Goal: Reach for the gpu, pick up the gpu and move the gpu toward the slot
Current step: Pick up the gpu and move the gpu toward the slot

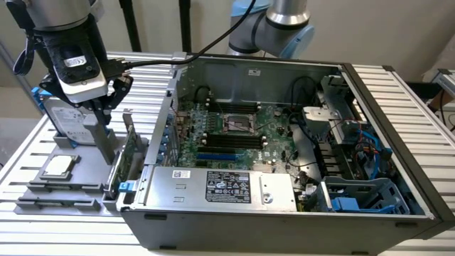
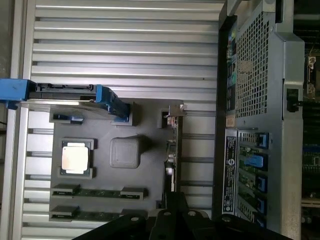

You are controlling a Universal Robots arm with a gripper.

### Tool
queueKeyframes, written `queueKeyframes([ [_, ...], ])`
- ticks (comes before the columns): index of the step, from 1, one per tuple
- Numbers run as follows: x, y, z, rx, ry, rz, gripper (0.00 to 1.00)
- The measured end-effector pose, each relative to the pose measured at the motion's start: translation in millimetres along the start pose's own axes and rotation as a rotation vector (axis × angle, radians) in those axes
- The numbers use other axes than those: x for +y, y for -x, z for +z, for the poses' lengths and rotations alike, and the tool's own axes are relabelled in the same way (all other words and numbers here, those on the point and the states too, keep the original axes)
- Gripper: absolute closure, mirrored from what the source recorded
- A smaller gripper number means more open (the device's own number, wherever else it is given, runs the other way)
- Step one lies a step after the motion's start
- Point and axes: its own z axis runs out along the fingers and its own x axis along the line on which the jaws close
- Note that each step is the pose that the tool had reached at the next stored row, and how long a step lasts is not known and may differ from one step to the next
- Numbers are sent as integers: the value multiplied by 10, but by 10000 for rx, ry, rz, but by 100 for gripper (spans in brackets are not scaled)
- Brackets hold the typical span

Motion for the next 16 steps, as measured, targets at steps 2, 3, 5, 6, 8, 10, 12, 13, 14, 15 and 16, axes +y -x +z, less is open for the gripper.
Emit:
queueKeyframes([
  [2, 0, 0, 0, 0, 0, 0, 89],
  [3, 0, 0, 0, 0, 0, 0, 89],
  [5, 0, 0, 0, 0, 0, 1, 89],
  [6, 0, 0, 0, 0, 0, 0, 89],
  [8, 0, 0, 0, 0, 0, 0, 89],
  [10, 0, 0, 0, 0, 0, 0, 88],
  [12, 0, 0, 0, 0, 0, 0, 76],
  [13, 0, 0, 0, 0, 0, 0, 76],
  [14, 0, 0, 0, 0, 0, 1, 64],
  [15, 0, 0, 0, 0, -1, 0, 64],
  [16, 0, 0, 0, 0, -1, 0, 58],
])
